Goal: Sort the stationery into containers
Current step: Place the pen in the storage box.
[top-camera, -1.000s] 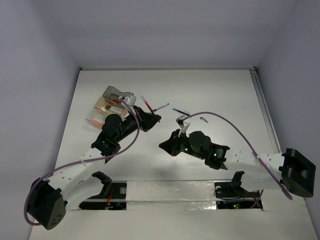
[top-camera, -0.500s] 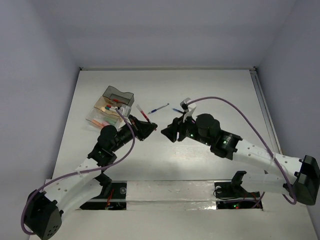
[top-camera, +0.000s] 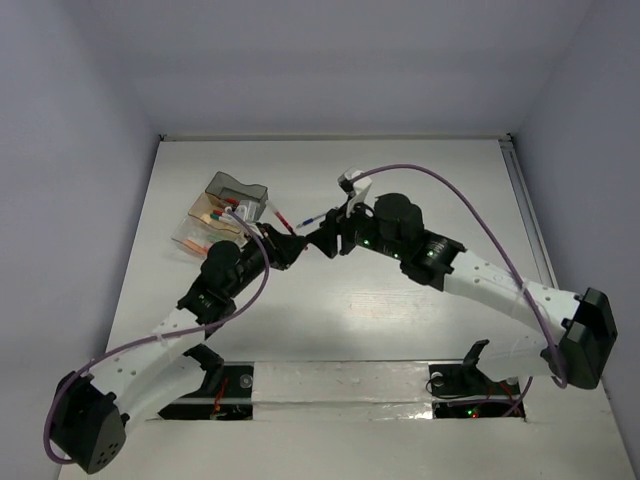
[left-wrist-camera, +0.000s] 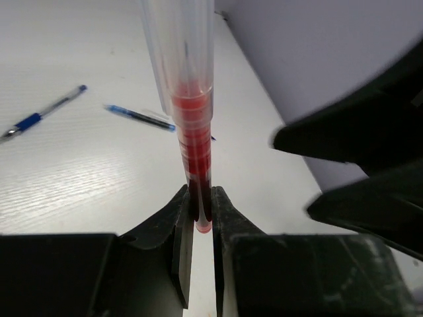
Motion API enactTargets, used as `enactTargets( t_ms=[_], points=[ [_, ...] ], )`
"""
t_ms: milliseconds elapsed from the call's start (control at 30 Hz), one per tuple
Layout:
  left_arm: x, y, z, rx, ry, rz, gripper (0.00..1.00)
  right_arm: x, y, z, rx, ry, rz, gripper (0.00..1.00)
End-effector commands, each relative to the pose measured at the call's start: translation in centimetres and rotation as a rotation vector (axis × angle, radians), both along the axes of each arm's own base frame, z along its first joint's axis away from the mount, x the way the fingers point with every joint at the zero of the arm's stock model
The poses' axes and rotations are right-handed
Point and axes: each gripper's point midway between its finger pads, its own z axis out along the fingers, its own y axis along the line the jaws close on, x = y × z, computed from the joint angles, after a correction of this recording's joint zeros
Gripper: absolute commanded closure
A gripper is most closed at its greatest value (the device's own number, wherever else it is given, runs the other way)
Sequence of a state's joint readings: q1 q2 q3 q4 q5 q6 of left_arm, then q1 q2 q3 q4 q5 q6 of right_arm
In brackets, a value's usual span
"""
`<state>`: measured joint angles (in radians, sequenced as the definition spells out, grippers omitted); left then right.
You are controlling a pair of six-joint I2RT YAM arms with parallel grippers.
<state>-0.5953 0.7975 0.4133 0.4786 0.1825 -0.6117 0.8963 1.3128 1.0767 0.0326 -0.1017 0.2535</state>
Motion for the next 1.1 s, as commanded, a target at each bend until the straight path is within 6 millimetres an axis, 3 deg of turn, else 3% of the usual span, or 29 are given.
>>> enactTargets(
  t_ms=[0, 67, 133, 167, 367, 500, 600, 733, 1067],
  points=[
    [3.7, 1.1, 3.6, -0.031, -0.008, 0.172, 1.0, 2.2, -5.6, 2.4, 0.024, -0.069, -0.213, 0.44],
    [6.1, 2.2, 2.7, -0.014, 0.037, 0.253, 1.0, 1.7, -8.7, 2.9, 0.043, -0.068, -0.282, 0.44],
    [8.4, 3.1, 2.2, -0.016, 0.07, 0.317, 1.0, 1.4, -10.4, 1.2, 0.026, -0.044, -0.317, 0.44],
    [9.8, 4.5, 2.4, -0.044, 0.079, 0.369, 1.0, 1.2, -11.3, 1.2, 0.034, -0.037, -0.335, 0.44],
    [15.4, 8.8, -0.8, -0.118, 0.186, 0.507, 1.0, 0.3, -12.1, -3.6, -0.016, 0.035, -0.342, 0.44],
    [18.7, 11.1, -2.3, -0.118, 0.238, 0.613, 1.0, -0.3, -12.2, -4.9, -0.019, 0.044, -0.326, 0.44],
    [20.3, 12.0, -2.8, -0.147, 0.259, 0.642, 1.0, -0.7, -11.9, -5.6, -0.018, 0.049, -0.298, 0.44],
    [22.4, 12.9, -5.0, -0.143, 0.322, 0.683, 1.0, -1.2, -11.7, -6.3, -0.019, 0.068, -0.265, 0.44],
    [24.4, 14.7, -7.9, -0.108, 0.396, 0.782, 1.0, -1.6, -11.8, -5.4, 0.02, 0.046, -0.254, 0.44]
  ],
)
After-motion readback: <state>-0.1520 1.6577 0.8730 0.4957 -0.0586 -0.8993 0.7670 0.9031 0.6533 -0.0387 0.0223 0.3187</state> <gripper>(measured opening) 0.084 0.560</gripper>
